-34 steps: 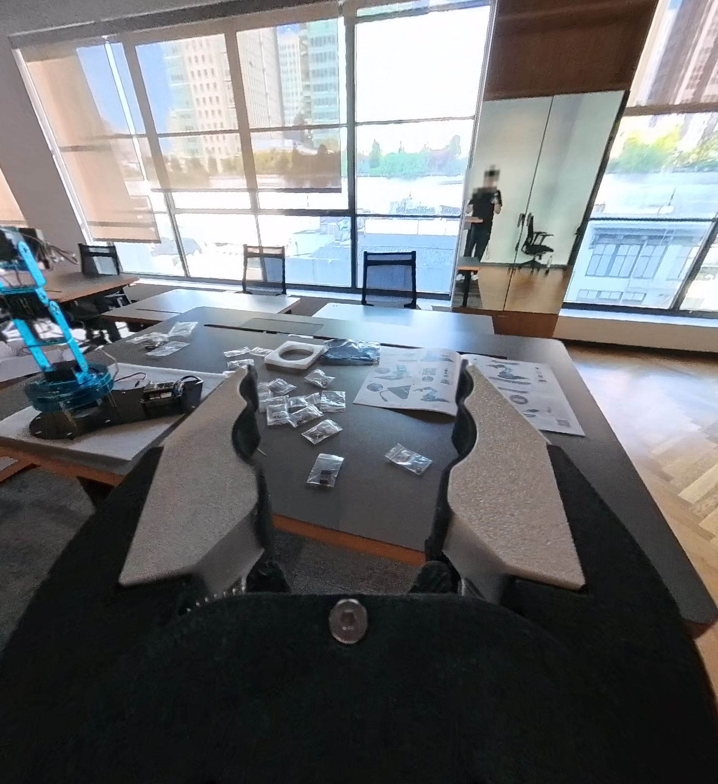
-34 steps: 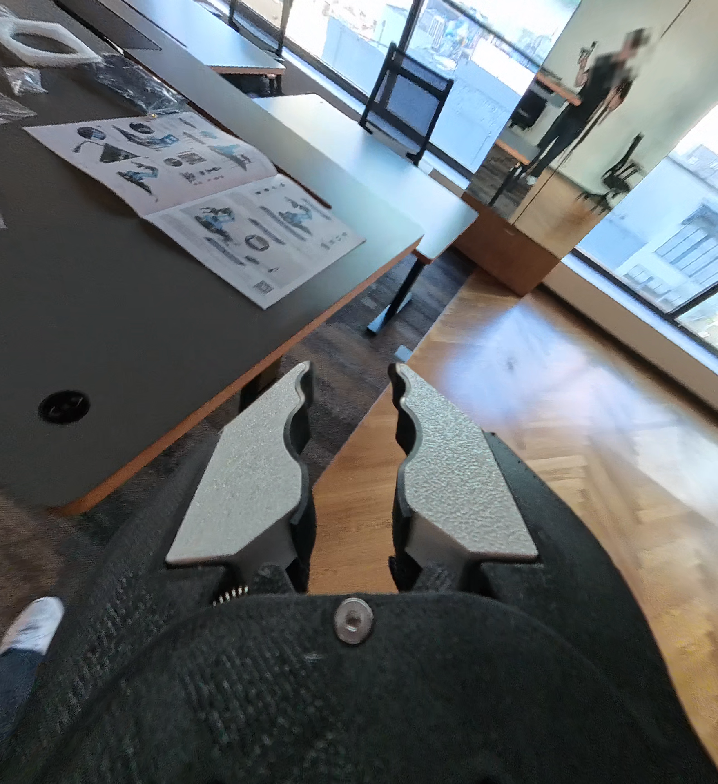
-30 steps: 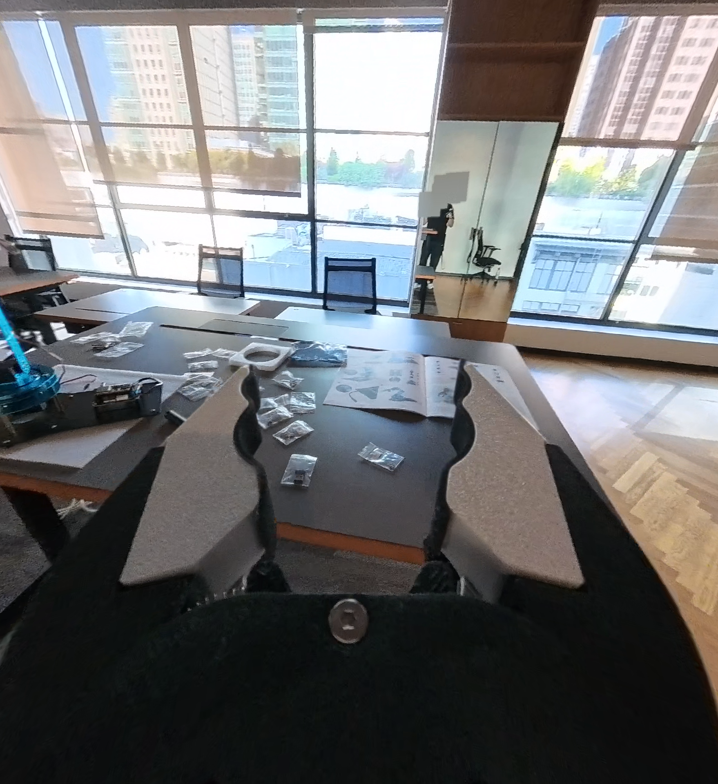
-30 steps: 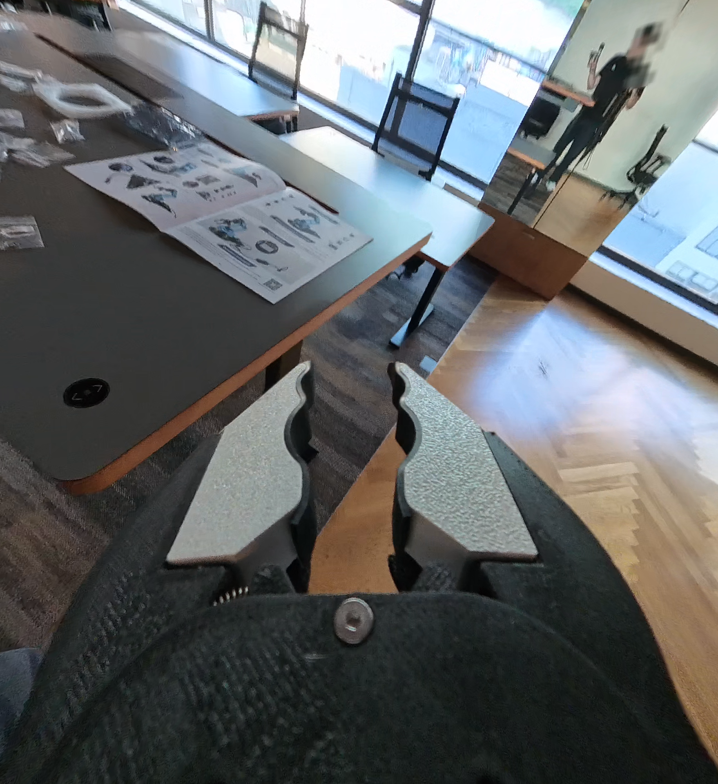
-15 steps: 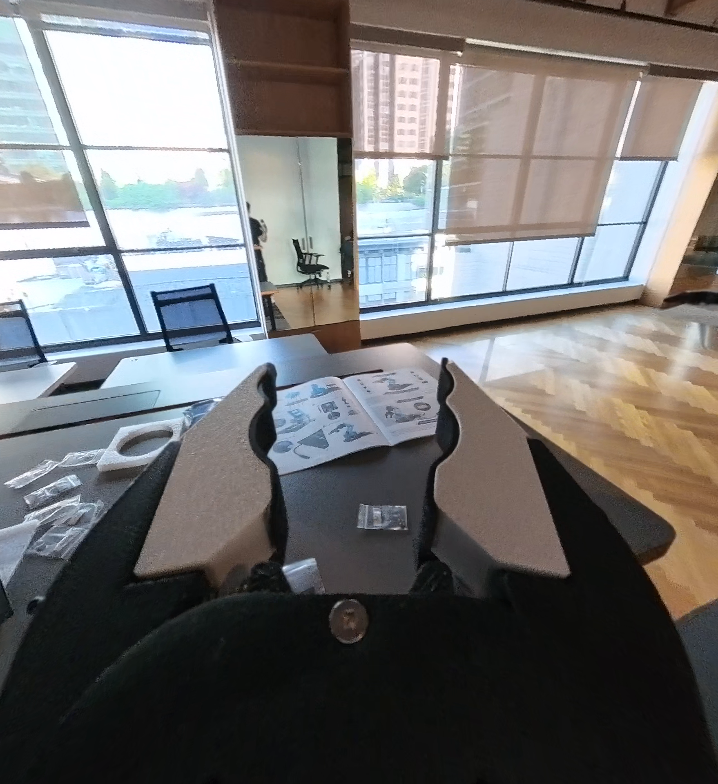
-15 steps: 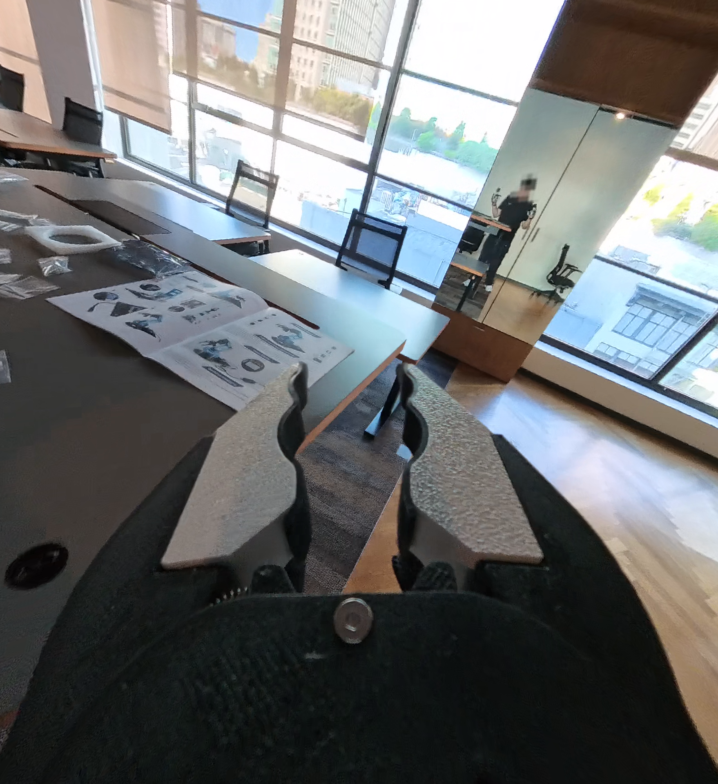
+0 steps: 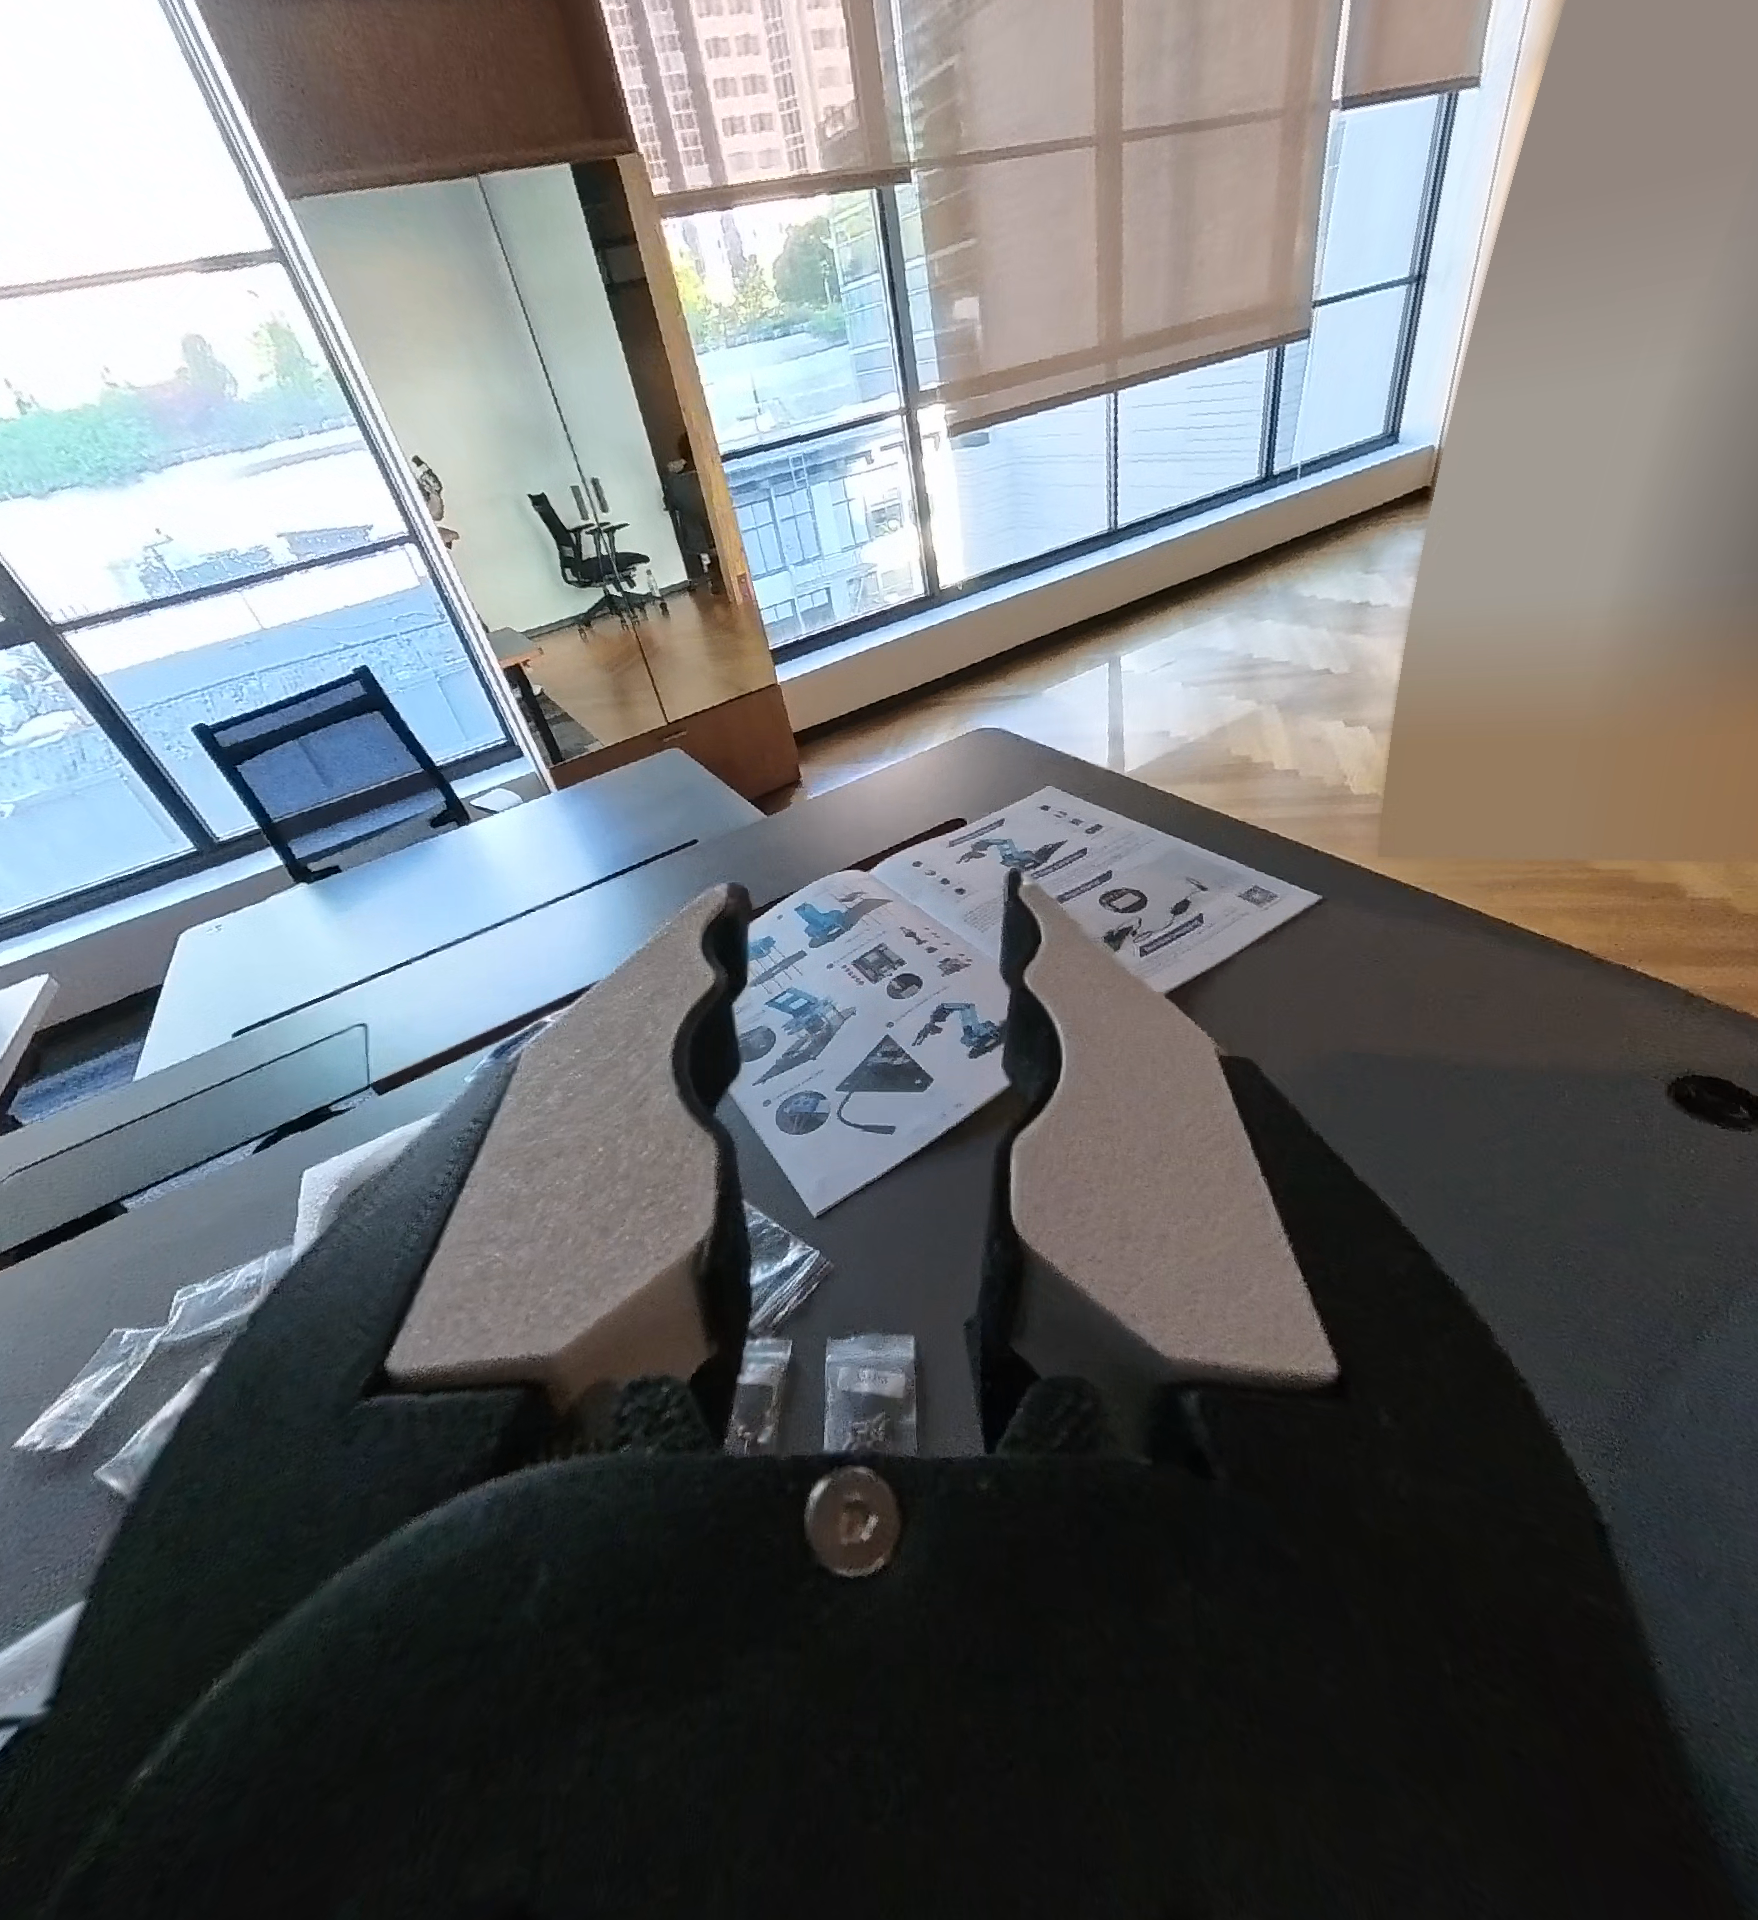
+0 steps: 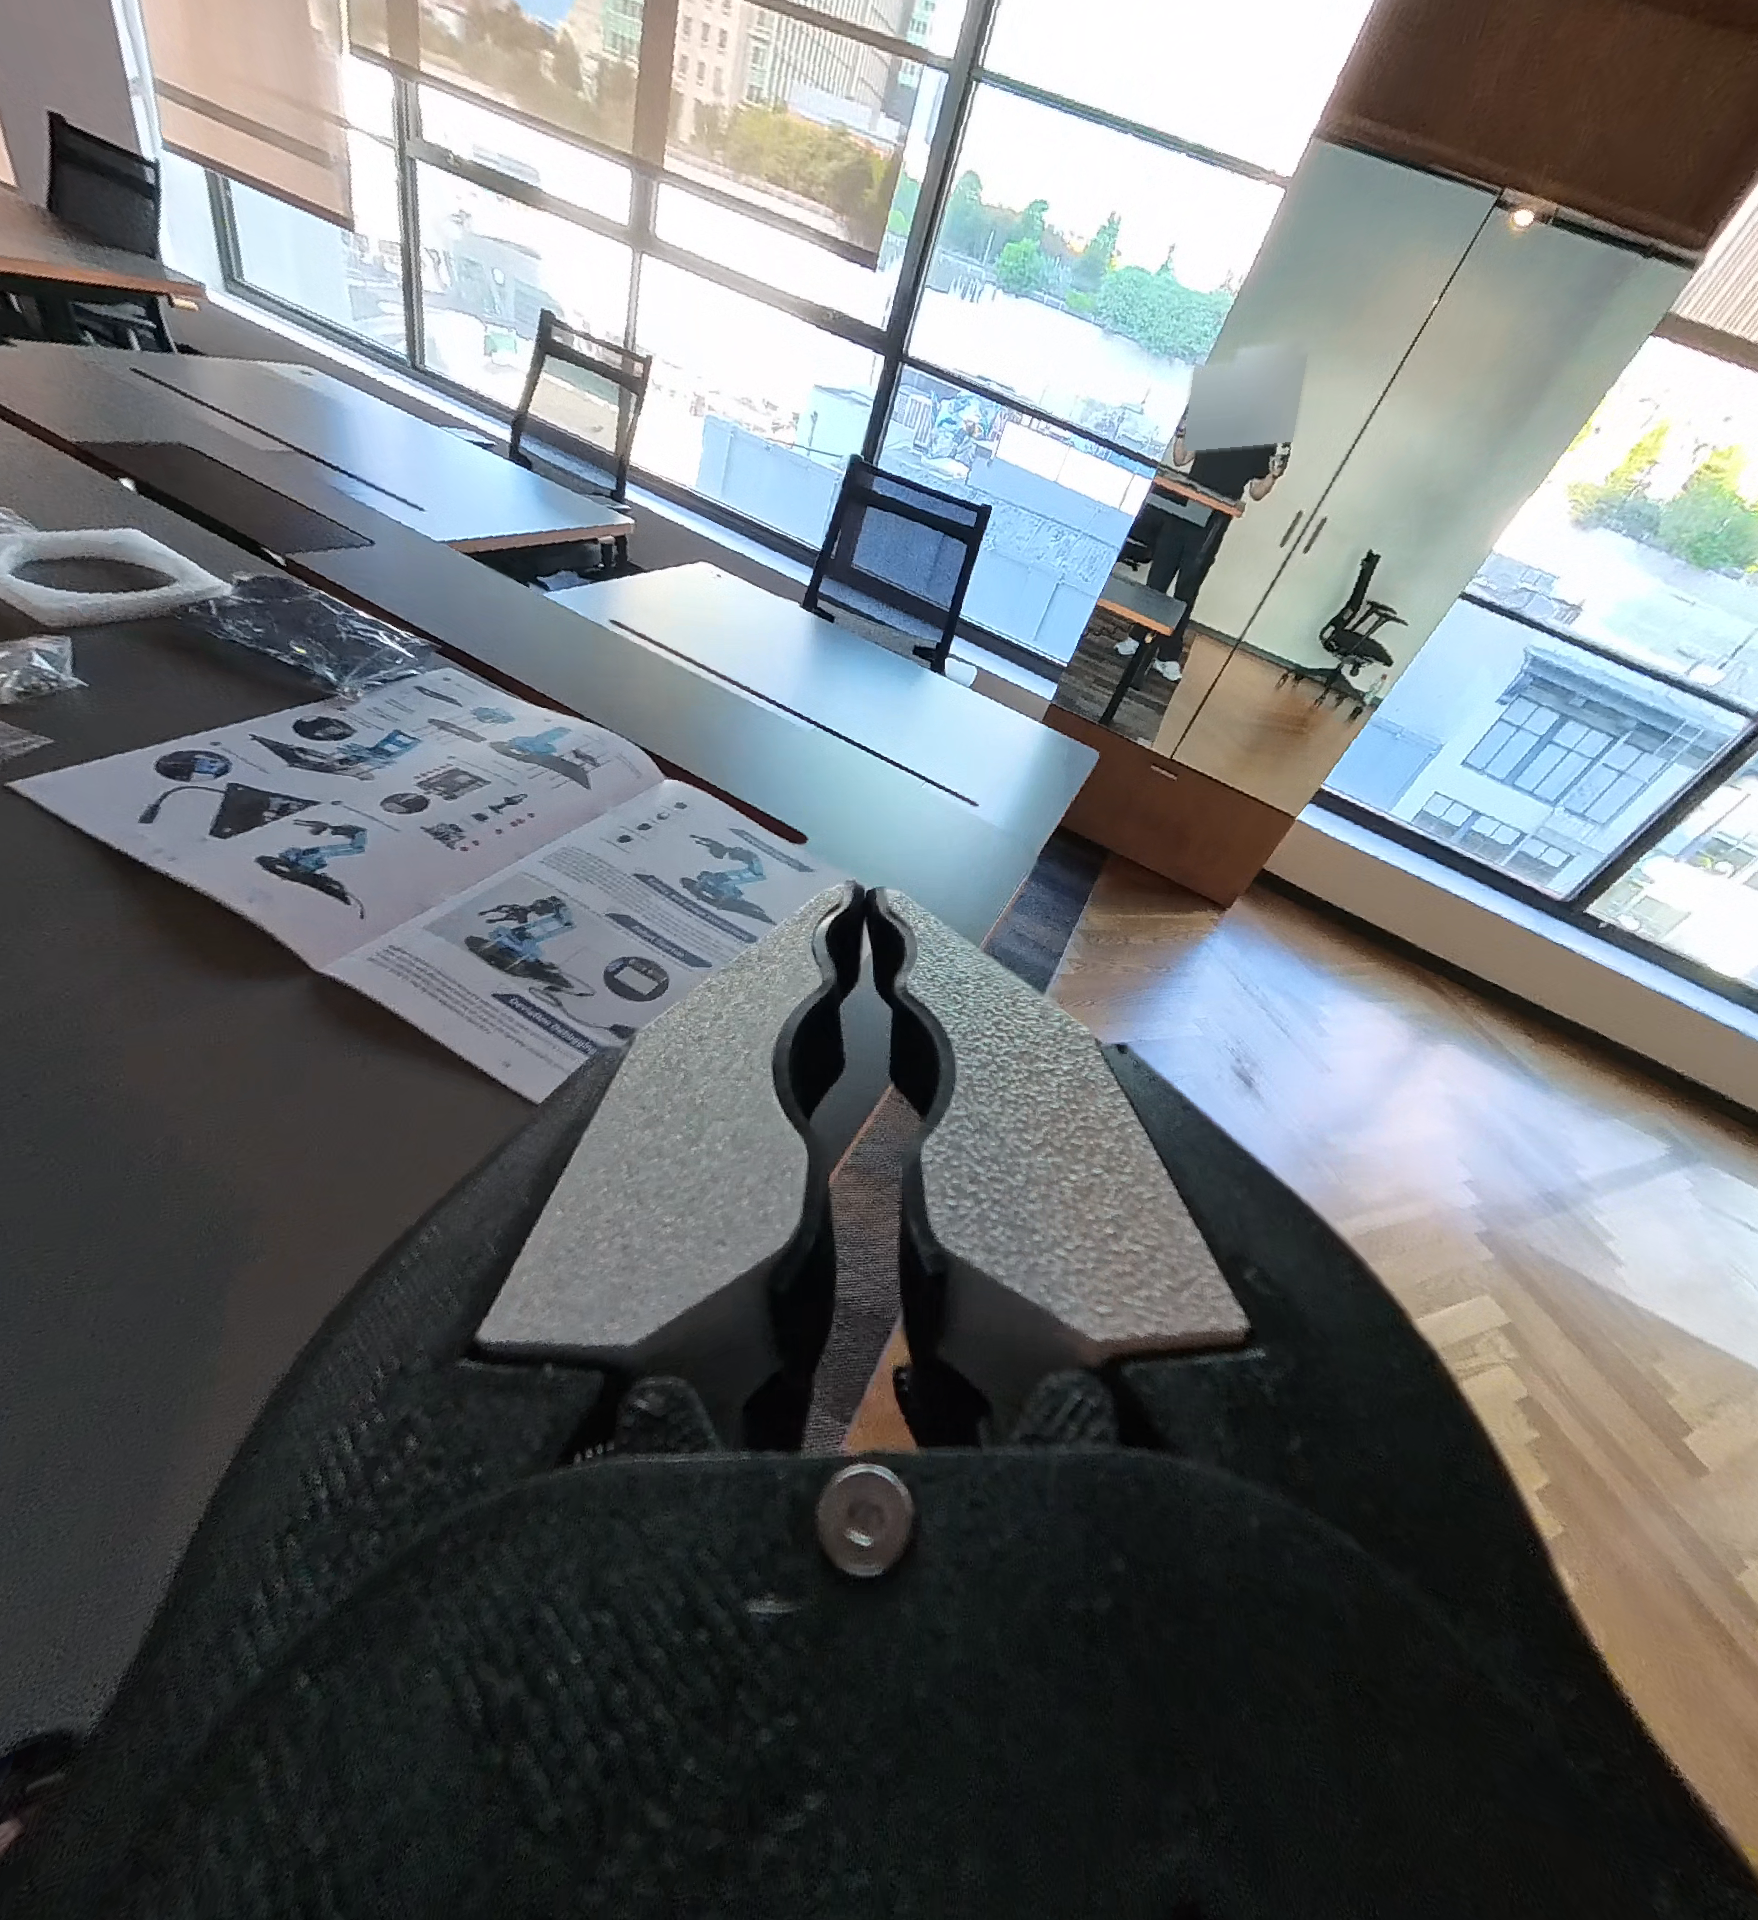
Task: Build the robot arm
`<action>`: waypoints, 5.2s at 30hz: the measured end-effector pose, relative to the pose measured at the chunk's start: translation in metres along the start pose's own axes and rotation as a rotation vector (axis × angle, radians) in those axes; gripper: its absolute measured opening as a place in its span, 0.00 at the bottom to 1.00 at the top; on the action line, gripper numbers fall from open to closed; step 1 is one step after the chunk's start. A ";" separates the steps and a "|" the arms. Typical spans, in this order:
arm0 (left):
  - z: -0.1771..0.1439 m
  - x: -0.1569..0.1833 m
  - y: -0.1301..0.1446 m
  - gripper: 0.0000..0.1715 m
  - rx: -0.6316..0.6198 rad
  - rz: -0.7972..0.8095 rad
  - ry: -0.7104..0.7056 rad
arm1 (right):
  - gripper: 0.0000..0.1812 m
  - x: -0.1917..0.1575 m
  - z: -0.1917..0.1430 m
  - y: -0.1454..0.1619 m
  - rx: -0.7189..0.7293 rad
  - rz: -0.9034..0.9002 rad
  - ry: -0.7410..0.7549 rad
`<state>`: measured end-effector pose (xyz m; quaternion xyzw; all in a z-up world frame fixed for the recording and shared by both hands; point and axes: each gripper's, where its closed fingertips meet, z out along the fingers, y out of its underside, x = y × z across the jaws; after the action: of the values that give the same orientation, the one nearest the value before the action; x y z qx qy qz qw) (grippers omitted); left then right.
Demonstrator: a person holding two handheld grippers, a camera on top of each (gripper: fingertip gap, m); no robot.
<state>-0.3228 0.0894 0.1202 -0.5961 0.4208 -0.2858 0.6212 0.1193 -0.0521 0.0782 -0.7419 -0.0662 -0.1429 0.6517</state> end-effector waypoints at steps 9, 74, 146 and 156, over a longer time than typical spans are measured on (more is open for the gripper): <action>0.030 -0.033 0.027 0.18 -0.003 -0.047 0.018 | 0.13 0.015 0.045 -0.001 -0.120 -0.133 0.116; 0.093 -0.076 0.135 0.03 -0.143 -0.259 0.054 | 0.00 -0.060 0.144 0.069 -0.326 -0.332 -0.084; 0.029 0.083 0.269 0.03 -0.796 -0.285 -0.144 | 0.13 -0.340 0.028 0.069 -0.119 0.096 -1.041; 0.093 0.072 0.199 0.03 -0.383 -0.029 0.300 | 0.22 -0.342 0.102 0.058 -0.295 0.383 -0.955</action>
<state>-0.2373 0.0993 -0.0938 -0.6599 0.5463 -0.2951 0.4231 -0.1765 0.0699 -0.0902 -0.8070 -0.1981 0.3242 0.4521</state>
